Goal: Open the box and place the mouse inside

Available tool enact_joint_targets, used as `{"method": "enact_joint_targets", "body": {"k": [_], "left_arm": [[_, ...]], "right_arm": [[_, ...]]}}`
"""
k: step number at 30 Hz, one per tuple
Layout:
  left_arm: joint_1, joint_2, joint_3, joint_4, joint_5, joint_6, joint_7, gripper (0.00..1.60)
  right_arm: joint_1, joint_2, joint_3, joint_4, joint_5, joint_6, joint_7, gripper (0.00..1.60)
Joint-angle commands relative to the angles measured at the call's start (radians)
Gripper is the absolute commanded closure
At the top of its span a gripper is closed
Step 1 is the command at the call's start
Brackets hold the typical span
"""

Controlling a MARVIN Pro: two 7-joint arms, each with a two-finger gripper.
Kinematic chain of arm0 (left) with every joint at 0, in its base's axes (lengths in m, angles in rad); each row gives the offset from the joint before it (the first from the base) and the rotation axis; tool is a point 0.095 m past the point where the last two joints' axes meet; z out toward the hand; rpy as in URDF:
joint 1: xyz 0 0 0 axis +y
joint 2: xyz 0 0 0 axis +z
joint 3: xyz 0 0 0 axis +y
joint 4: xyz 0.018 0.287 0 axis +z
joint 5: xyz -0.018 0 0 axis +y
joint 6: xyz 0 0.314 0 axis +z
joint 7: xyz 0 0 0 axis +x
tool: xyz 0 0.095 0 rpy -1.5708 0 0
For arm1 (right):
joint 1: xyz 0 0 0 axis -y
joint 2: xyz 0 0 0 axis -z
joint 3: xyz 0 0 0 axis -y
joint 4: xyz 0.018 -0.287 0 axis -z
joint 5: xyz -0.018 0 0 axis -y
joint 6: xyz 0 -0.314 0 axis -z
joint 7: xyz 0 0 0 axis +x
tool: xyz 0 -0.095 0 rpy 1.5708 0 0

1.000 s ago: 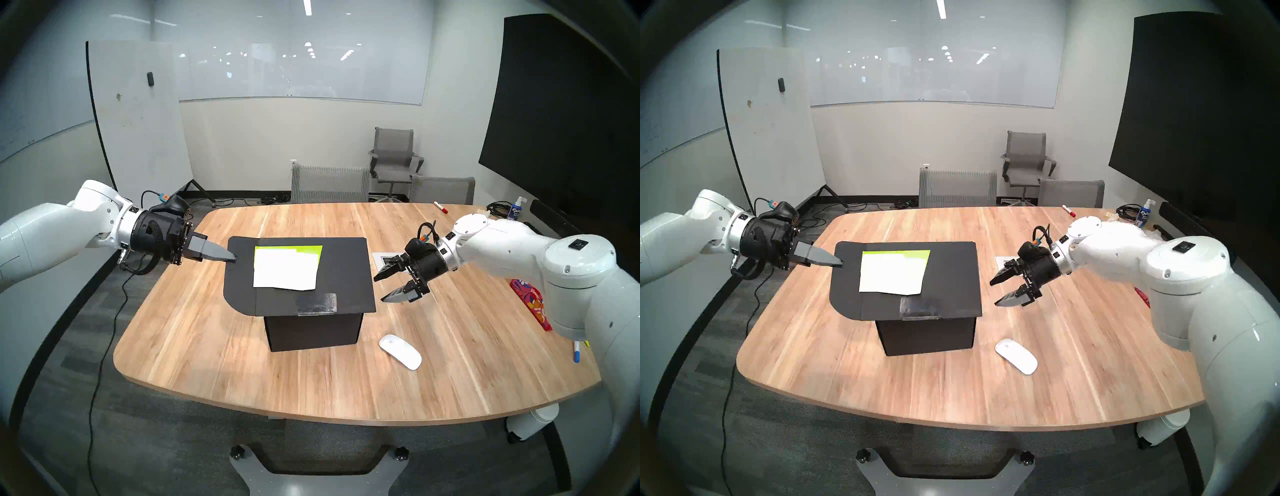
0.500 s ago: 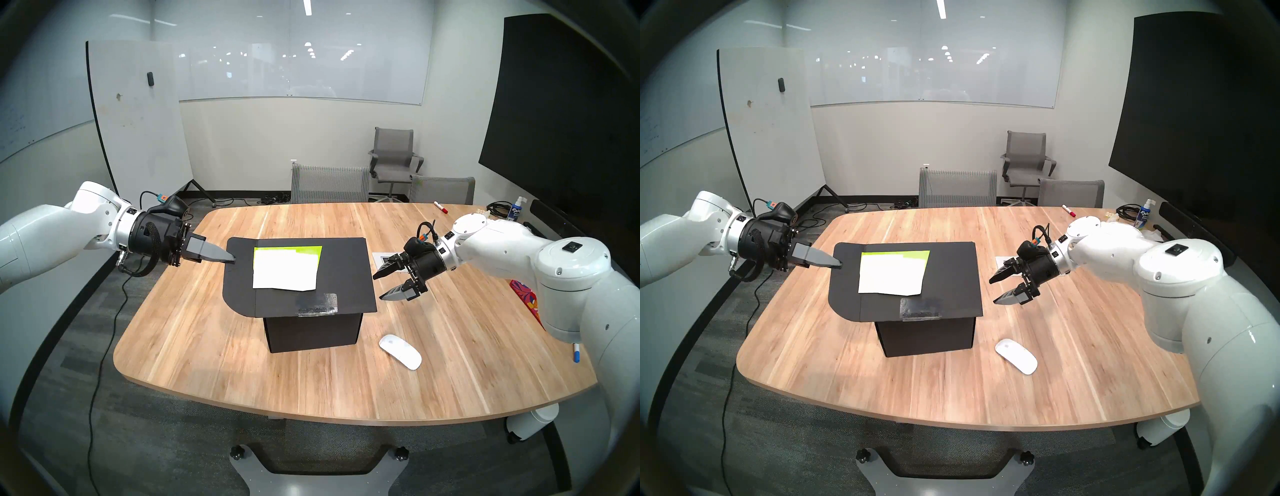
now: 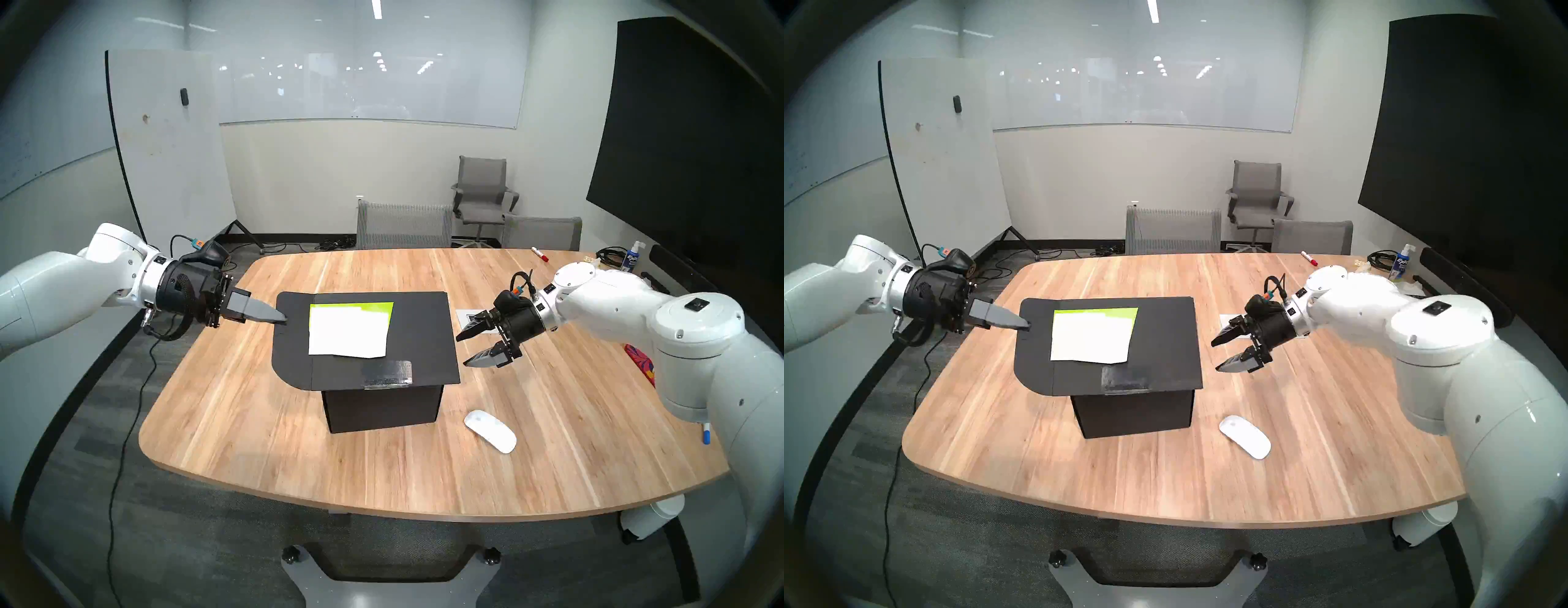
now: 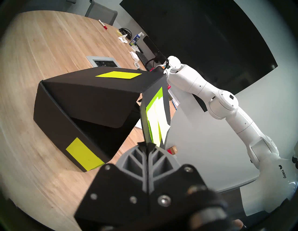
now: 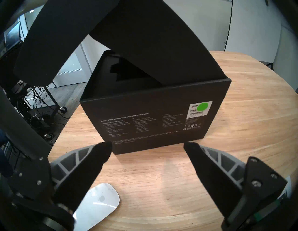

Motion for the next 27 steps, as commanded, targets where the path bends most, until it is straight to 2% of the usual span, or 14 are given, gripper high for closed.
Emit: {"method": "enact_joint_targets", "body": {"k": [1,13,15,16,27], "left_arm": [[-0.017,0.002,-0.016,-0.003,0.003,0.002,-0.105,1.60],[-0.011,0.005,-0.015,-0.003,0.002,-0.020,-0.113,1.60],[-0.012,0.005,-0.015,-0.004,0.009,-0.029,-0.115,1.60],[-0.018,0.008,-0.015,-0.006,0.040,-0.040,-0.124,1.60],[-0.019,0.008,-0.012,-0.003,0.088,-0.079,-0.166,1.60]], "right_arm": [[0.014,-0.001,0.007,0.009,0.006,0.003,-0.001,0.00],[0.012,-0.003,0.010,0.012,0.004,0.004,-0.001,0.00],[0.012,-0.003,0.011,0.012,0.004,0.004,-0.001,0.00],[0.012,-0.003,0.011,0.013,0.004,0.004,-0.001,0.00],[0.011,-0.003,0.013,0.014,0.003,0.004,-0.001,0.00]]}}
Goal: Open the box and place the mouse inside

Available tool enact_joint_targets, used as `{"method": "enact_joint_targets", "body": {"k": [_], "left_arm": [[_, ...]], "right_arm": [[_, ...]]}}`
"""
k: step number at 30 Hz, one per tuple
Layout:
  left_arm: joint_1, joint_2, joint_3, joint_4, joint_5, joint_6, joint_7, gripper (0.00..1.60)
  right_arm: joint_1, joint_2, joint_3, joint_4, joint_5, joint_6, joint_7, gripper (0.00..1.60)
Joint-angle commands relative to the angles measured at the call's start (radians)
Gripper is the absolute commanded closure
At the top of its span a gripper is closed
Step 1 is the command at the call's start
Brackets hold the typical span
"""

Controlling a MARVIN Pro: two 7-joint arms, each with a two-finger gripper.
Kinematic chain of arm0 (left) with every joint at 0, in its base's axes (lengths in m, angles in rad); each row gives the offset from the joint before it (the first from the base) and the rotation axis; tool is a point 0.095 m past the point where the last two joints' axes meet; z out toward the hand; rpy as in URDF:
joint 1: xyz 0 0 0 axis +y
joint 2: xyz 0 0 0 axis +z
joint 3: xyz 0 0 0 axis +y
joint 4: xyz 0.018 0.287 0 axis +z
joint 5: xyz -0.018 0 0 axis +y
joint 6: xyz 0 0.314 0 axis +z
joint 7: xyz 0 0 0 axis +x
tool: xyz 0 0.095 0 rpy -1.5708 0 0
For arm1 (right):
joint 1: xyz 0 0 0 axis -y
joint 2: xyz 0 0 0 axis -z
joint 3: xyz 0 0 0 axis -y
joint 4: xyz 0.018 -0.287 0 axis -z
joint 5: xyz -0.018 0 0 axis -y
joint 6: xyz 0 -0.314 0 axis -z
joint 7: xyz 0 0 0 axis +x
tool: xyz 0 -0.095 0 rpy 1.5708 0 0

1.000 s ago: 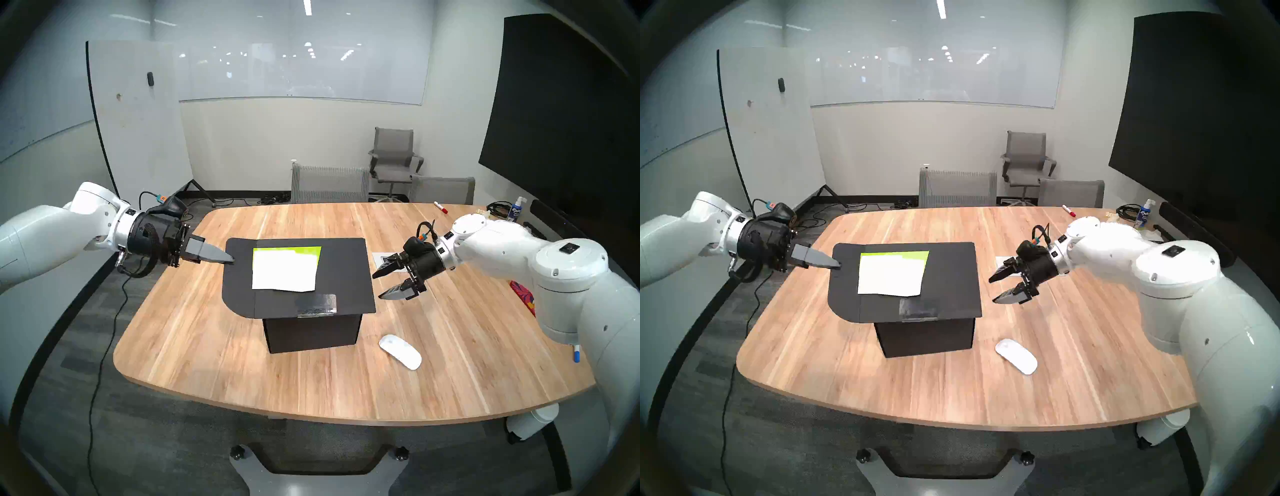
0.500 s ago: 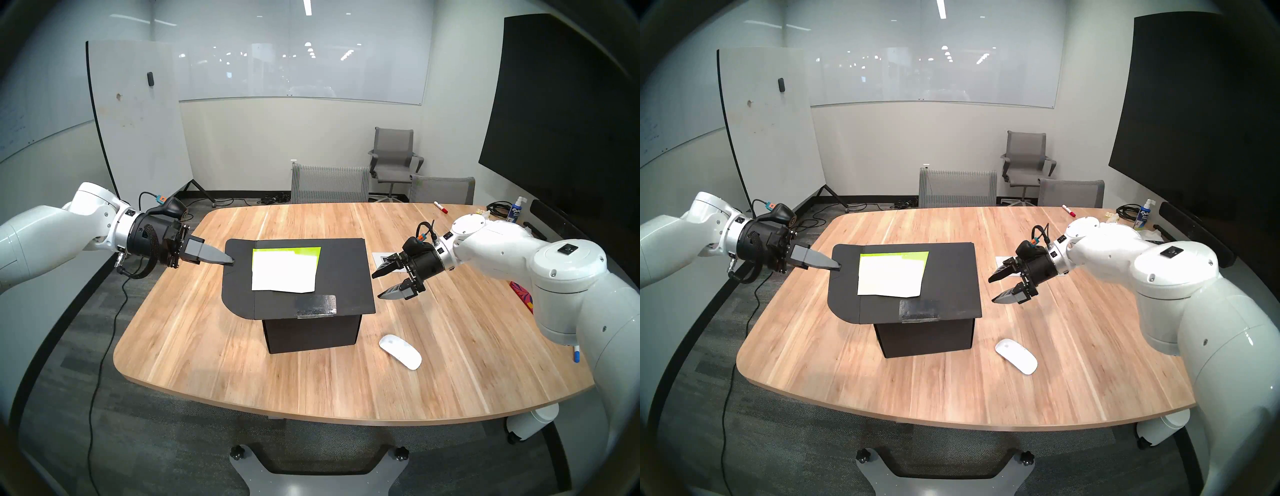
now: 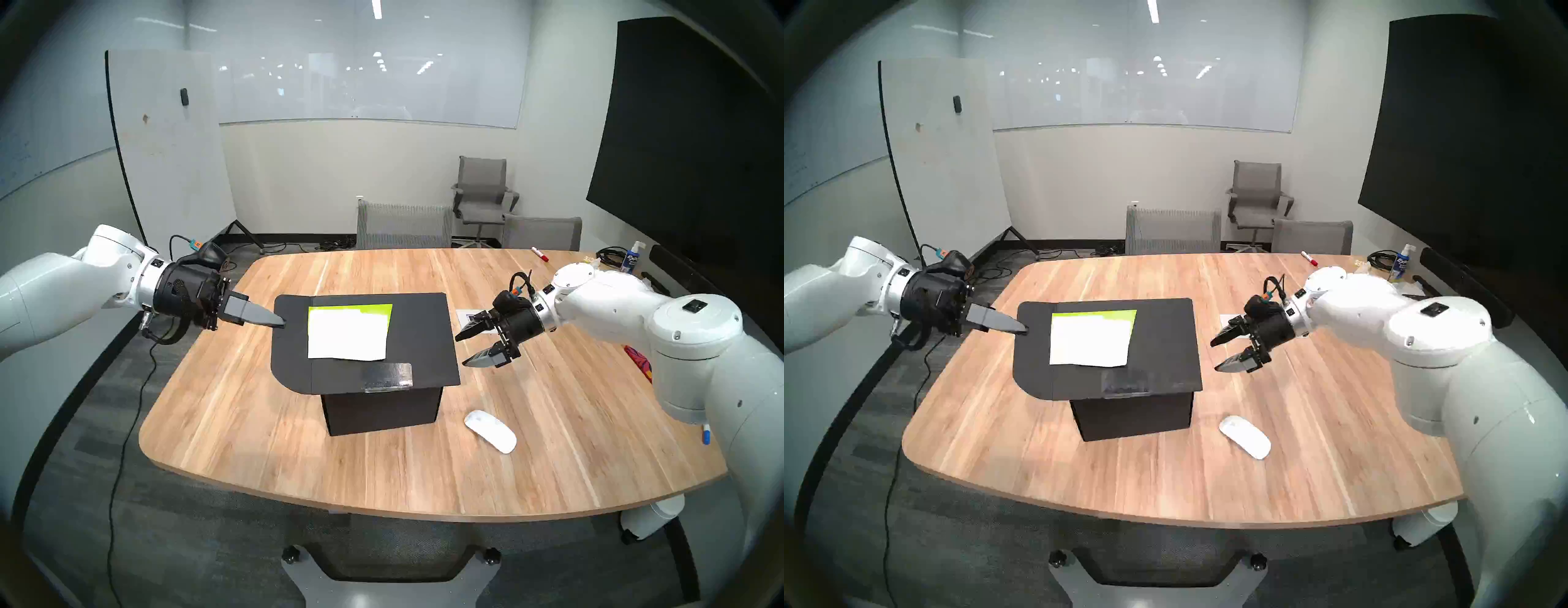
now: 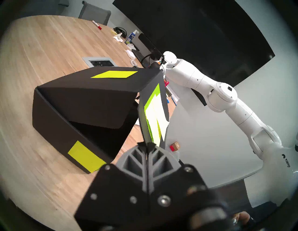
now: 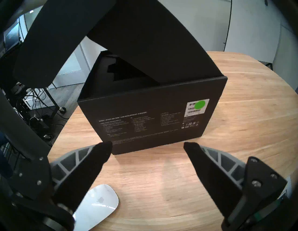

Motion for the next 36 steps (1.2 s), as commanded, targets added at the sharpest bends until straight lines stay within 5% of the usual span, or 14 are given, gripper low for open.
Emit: {"method": "enact_joint_targets", "body": {"k": [1,36], "left_arm": [[-0.019,-0.003,-0.013,0.008,0.011,-0.023,-0.109,1.60],[-0.029,-0.013,0.005,0.027,0.036,-0.045,-0.152,1.60]], "right_arm": [[0.018,0.003,0.005,0.004,0.004,0.003,-0.001,0.00],[0.017,0.003,0.009,0.004,0.001,0.003,-0.001,0.00]]}}
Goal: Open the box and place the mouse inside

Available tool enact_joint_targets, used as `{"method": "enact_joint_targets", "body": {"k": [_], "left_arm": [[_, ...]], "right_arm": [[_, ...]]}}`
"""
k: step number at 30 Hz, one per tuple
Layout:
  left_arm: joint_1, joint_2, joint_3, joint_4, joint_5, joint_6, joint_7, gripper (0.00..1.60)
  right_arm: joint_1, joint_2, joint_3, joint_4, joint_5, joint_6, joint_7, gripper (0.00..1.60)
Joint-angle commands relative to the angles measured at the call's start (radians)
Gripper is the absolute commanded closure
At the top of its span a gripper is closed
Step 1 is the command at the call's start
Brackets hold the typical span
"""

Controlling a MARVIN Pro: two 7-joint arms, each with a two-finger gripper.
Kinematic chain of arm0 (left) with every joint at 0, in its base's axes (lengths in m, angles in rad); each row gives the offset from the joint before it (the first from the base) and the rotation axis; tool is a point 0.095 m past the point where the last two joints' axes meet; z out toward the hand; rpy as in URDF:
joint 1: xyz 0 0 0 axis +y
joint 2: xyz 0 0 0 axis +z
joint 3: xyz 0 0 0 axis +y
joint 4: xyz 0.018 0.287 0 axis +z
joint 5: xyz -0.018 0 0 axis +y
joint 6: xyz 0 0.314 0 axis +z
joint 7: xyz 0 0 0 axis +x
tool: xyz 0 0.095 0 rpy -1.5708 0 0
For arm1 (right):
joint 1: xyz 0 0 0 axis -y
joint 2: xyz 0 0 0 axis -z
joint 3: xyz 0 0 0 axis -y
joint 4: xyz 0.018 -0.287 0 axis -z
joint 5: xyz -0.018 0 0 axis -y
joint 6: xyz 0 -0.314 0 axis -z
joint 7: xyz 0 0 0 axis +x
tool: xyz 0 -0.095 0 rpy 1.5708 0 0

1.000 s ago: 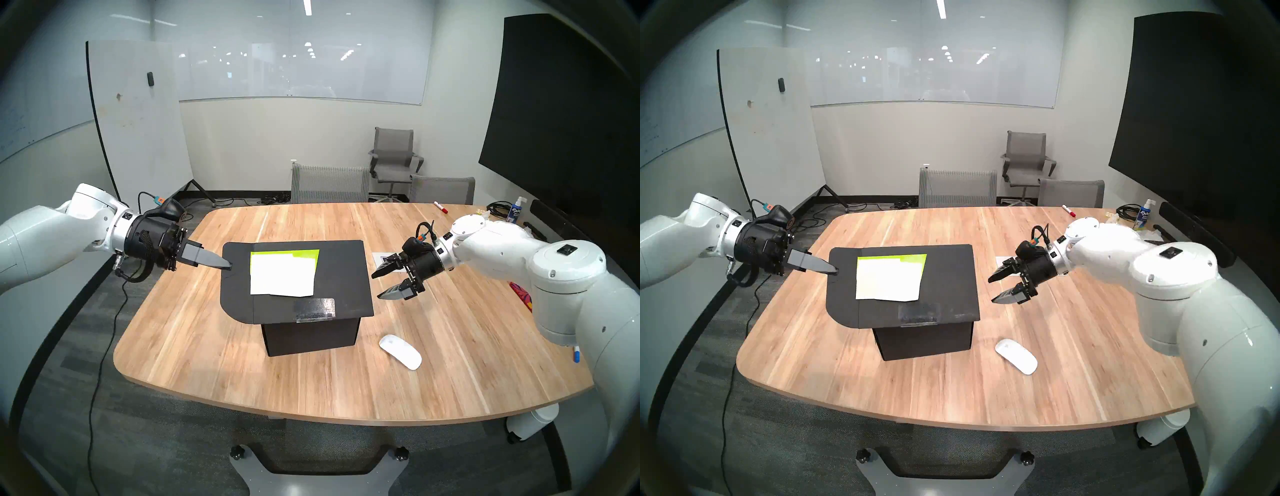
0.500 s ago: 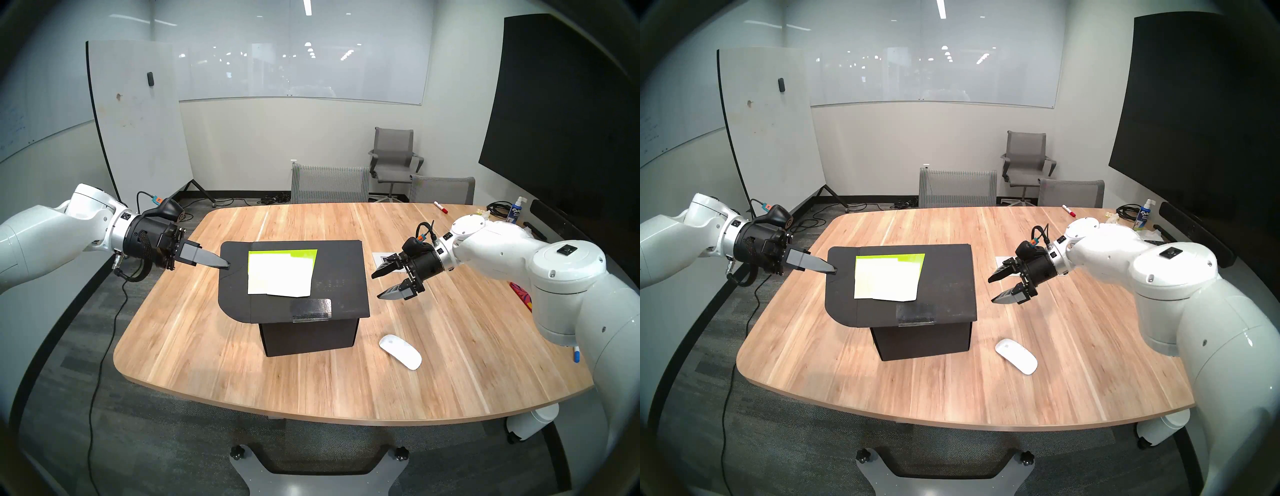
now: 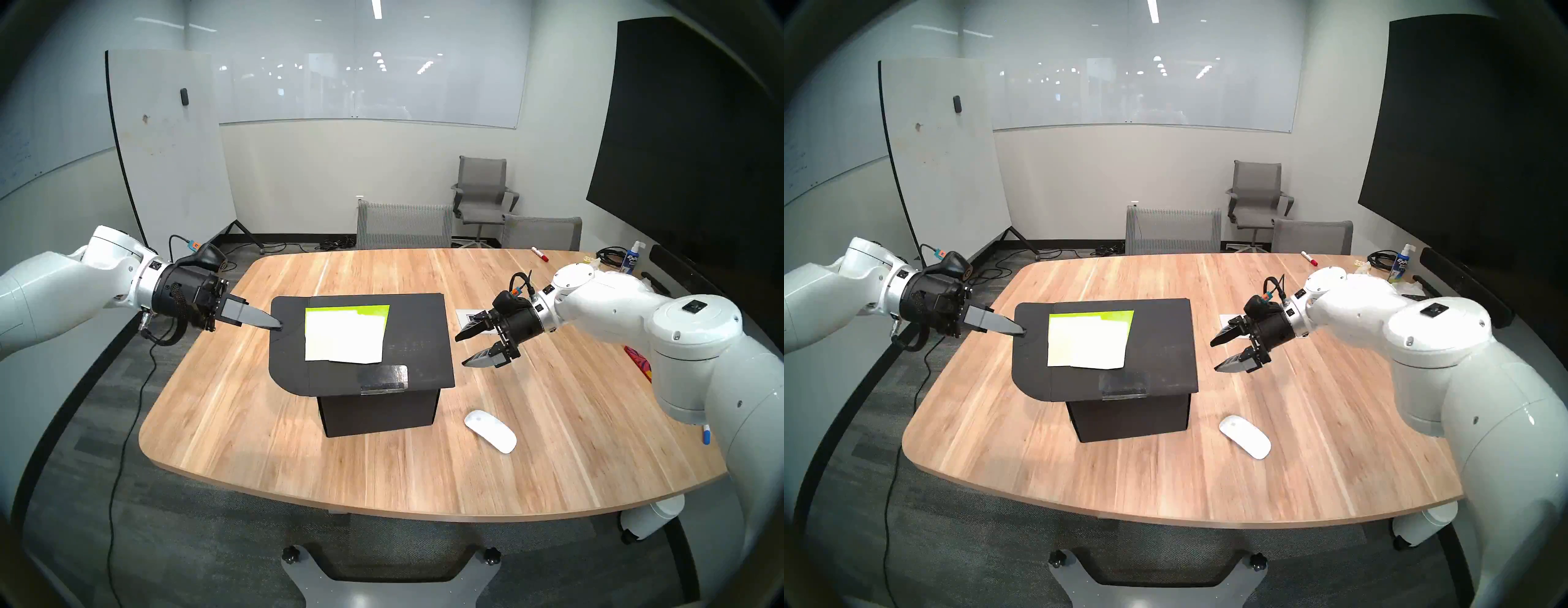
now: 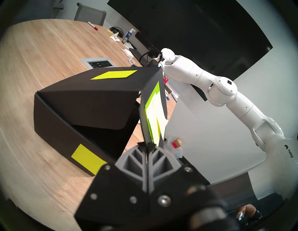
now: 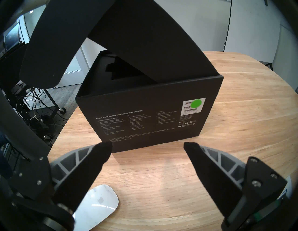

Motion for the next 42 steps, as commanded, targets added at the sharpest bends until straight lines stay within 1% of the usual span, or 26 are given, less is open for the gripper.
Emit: {"method": "enact_joint_targets", "body": {"k": [1,16,18,21,22,23,28,29,30,33,34,36,42], "left_arm": [[-0.023,0.000,-0.012,-0.003,-0.007,0.000,-0.103,1.60],[-0.028,-0.002,-0.004,0.000,-0.004,-0.003,-0.111,1.60],[-0.029,0.000,-0.004,-0.003,-0.008,-0.003,-0.102,1.60],[-0.030,-0.003,-0.002,0.002,-0.001,-0.004,-0.118,1.60],[-0.030,0.000,-0.003,-0.005,-0.010,-0.003,-0.097,1.60],[-0.031,-0.002,-0.001,0.000,-0.005,-0.004,-0.110,1.60],[-0.032,-0.002,0.000,0.000,-0.005,-0.005,-0.110,1.60],[-0.032,-0.004,0.001,0.004,0.000,-0.005,-0.124,1.60],[-0.033,-0.002,0.001,0.000,-0.005,-0.005,-0.110,1.60],[-0.033,-0.004,0.003,0.003,-0.001,-0.006,-0.121,1.60],[-0.033,-0.001,0.002,-0.003,-0.009,-0.005,-0.101,1.60],[-0.034,-0.002,0.003,0.001,-0.004,-0.006,-0.113,1.60],[-0.035,-0.002,0.004,0.000,-0.005,-0.007,-0.112,1.60]], "right_arm": [[0.020,0.003,0.005,0.001,0.003,-0.002,-0.001,0.00],[0.023,-0.015,0.008,0.019,-0.004,-0.022,-0.001,0.00],[0.022,-0.017,0.008,0.021,-0.004,-0.024,-0.001,0.00],[0.019,-0.026,0.009,0.032,-0.004,-0.027,-0.001,0.00],[0.018,-0.028,0.010,0.035,-0.004,-0.028,-0.001,0.00],[0.017,-0.033,0.010,0.040,-0.004,-0.029,-0.001,0.00],[0.008,-0.045,0.014,0.056,-0.003,-0.037,-0.001,0.00],[0.004,-0.049,0.016,0.061,-0.002,-0.041,-0.001,0.00],[0.000,-0.056,0.018,0.069,-0.002,-0.046,-0.001,0.00],[-0.006,-0.067,0.020,0.082,-0.002,-0.051,-0.001,0.00],[-0.008,-0.069,0.022,0.085,-0.002,-0.055,-0.001,0.00],[-0.012,-0.076,0.023,0.093,-0.002,-0.060,-0.001,0.00],[-0.022,-0.091,0.023,0.108,-0.005,-0.063,-0.001,0.00]]}}
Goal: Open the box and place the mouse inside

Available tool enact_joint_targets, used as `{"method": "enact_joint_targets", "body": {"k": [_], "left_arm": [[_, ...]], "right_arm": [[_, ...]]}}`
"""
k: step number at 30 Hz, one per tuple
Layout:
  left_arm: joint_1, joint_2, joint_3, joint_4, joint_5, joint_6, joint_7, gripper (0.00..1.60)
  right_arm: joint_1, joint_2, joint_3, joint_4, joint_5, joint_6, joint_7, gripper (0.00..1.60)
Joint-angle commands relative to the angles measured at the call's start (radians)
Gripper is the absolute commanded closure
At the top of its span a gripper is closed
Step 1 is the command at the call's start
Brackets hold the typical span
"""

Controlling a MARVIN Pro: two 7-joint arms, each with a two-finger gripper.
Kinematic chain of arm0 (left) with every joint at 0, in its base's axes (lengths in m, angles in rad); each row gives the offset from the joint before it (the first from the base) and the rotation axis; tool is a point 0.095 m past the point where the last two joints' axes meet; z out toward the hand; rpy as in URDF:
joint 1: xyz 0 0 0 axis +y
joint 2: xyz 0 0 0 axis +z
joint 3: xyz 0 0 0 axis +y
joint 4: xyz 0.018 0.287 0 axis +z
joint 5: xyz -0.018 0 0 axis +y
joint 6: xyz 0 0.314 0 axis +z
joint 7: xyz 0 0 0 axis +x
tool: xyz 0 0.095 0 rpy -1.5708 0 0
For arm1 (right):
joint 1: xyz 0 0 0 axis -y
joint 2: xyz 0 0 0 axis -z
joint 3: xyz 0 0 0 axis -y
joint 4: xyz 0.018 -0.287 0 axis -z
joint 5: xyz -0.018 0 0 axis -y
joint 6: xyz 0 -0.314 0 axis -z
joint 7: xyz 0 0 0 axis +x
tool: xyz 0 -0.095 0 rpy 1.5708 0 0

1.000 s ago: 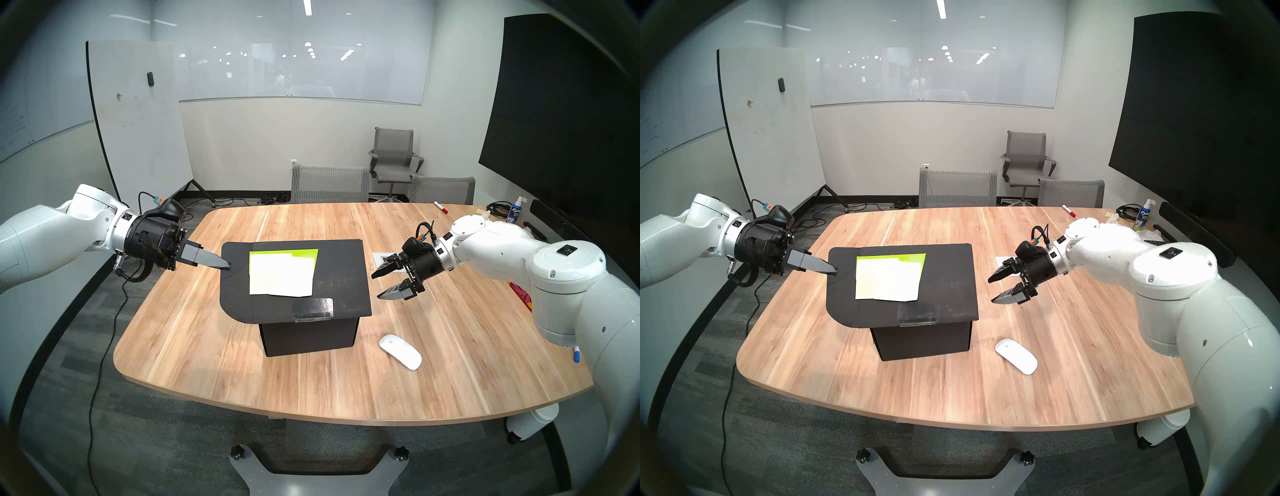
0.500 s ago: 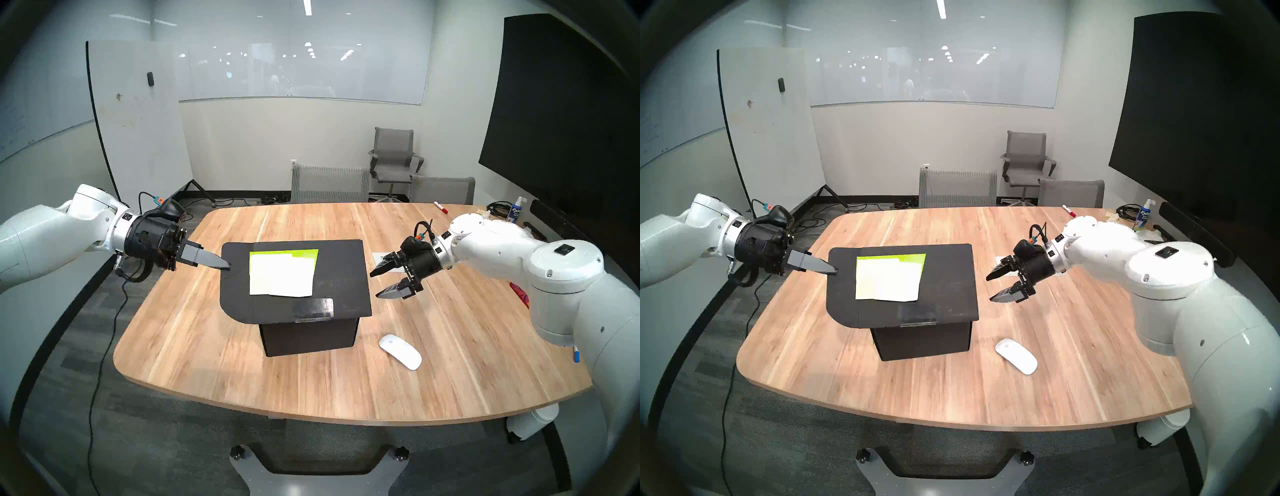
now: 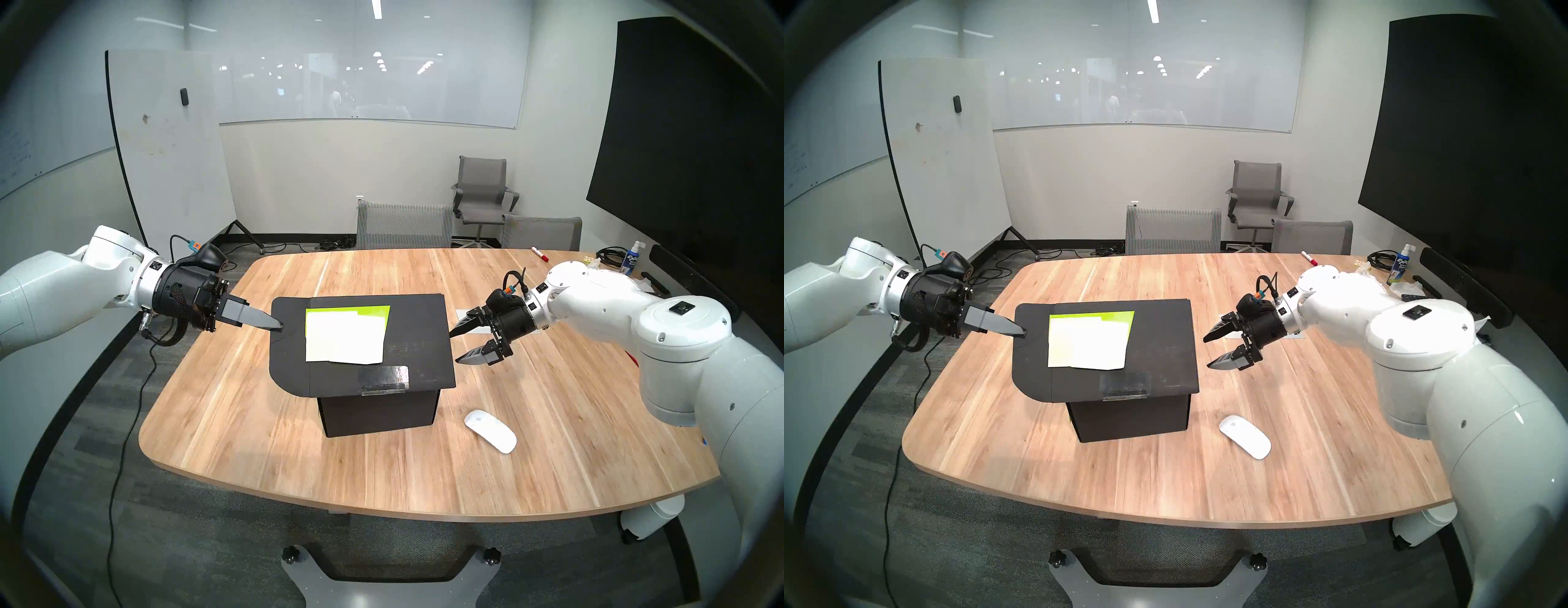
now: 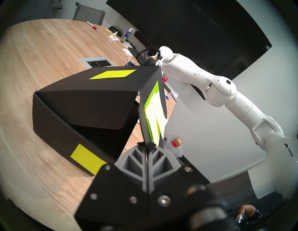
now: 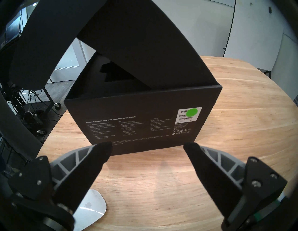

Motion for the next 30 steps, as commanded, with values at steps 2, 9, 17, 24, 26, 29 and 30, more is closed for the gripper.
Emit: {"method": "enact_joint_targets", "body": {"k": [2,9,17,24,26,29,30], "left_arm": [[-0.021,0.001,-0.014,0.000,-0.007,0.000,-0.101,1.60],[-0.022,0.001,-0.012,-0.001,-0.007,-0.001,-0.100,1.60],[-0.022,-0.001,-0.011,0.003,-0.003,-0.002,-0.112,1.60],[-0.023,-0.001,-0.010,0.002,-0.004,-0.003,-0.110,1.60],[-0.023,-0.001,-0.010,0.002,-0.004,-0.003,-0.108,1.60],[-0.023,0.000,-0.010,0.001,-0.005,-0.004,-0.105,1.60],[-0.023,0.000,-0.009,0.001,-0.005,-0.004,-0.104,1.60]], "right_arm": [[-0.004,-0.032,0.005,0.030,0.003,-0.007,0.007,0.00],[-0.008,-0.047,0.007,0.037,0.002,-0.015,0.007,0.00],[-0.004,-0.069,0.007,0.040,-0.003,-0.026,0.007,0.00],[0.005,-0.084,0.006,0.037,-0.011,-0.042,0.007,0.00],[0.007,-0.086,0.006,0.036,-0.013,-0.046,0.007,0.00],[0.010,-0.086,0.006,0.030,-0.016,-0.051,0.007,0.00],[0.010,-0.086,0.007,0.027,-0.016,-0.056,0.007,0.00]]}}
